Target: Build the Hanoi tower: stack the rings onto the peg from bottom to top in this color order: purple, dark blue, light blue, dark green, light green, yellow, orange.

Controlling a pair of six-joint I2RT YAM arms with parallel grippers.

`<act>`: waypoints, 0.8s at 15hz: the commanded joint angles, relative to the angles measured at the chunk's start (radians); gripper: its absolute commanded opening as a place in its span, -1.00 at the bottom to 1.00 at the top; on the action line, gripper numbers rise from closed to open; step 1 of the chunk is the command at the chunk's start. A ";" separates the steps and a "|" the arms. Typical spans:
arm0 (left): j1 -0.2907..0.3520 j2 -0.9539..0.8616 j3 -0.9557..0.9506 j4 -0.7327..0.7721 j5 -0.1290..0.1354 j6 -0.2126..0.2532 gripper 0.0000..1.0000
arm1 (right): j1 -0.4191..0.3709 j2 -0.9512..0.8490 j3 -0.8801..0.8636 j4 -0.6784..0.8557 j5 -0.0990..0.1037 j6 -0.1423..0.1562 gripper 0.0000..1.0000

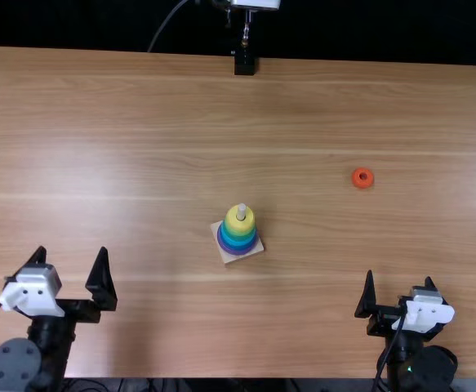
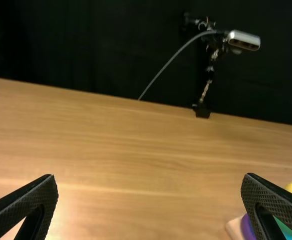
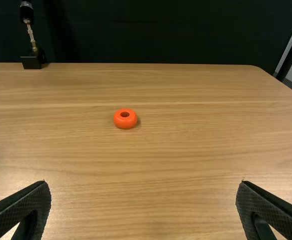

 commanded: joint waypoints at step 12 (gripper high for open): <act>-0.027 -0.233 -0.343 -0.036 -0.006 0.014 1.00 | -0.007 -0.012 -0.069 -0.063 0.001 0.006 1.00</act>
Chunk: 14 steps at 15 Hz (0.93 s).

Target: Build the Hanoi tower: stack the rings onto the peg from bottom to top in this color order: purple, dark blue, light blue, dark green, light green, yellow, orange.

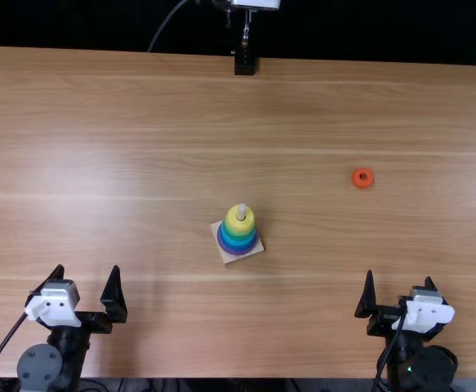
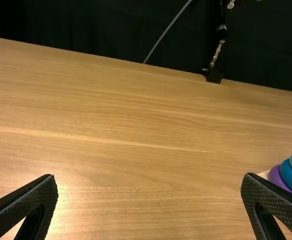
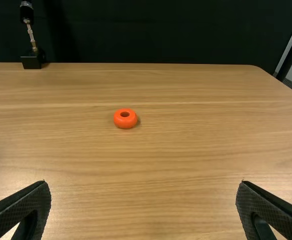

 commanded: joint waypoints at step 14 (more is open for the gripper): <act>0.020 -0.015 -0.070 -0.241 0.060 0.324 1.00 | -0.007 -0.012 -0.069 -0.063 0.003 0.007 1.00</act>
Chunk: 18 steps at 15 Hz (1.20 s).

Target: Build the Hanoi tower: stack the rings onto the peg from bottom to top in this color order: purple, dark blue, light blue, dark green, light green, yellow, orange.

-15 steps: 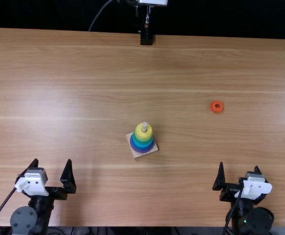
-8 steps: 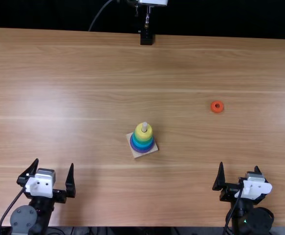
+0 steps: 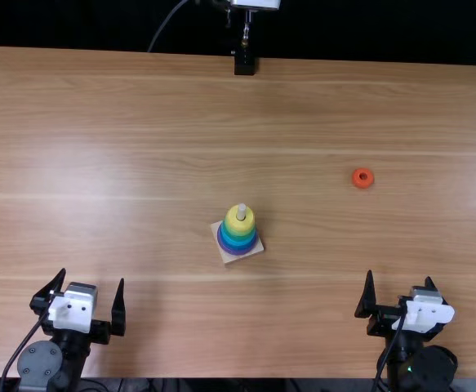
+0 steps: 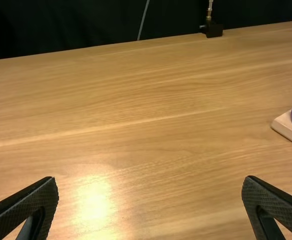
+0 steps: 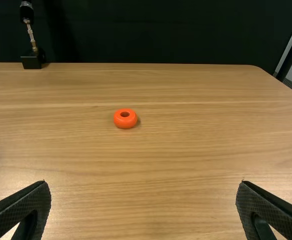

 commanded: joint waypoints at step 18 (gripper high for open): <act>0.011 -0.015 -0.105 -0.083 0.018 0.016 1.00 | -0.042 -0.012 0.108 0.217 0.049 0.004 1.00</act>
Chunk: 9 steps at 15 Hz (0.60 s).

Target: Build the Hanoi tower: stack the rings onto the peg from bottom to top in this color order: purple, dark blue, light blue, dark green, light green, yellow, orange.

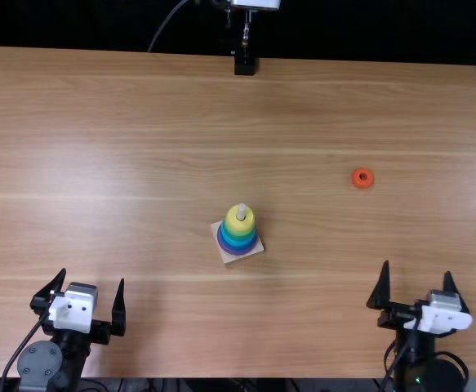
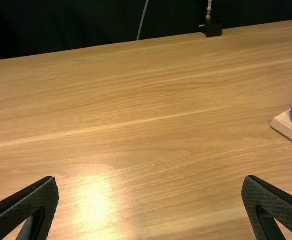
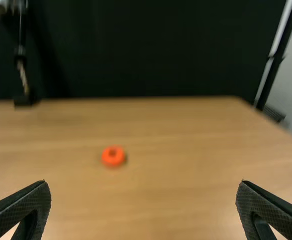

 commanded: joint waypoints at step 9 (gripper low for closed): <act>0.011 -0.015 -0.105 -0.082 0.016 0.013 1.00 | 0.035 0.772 0.742 -0.356 0.031 0.003 1.00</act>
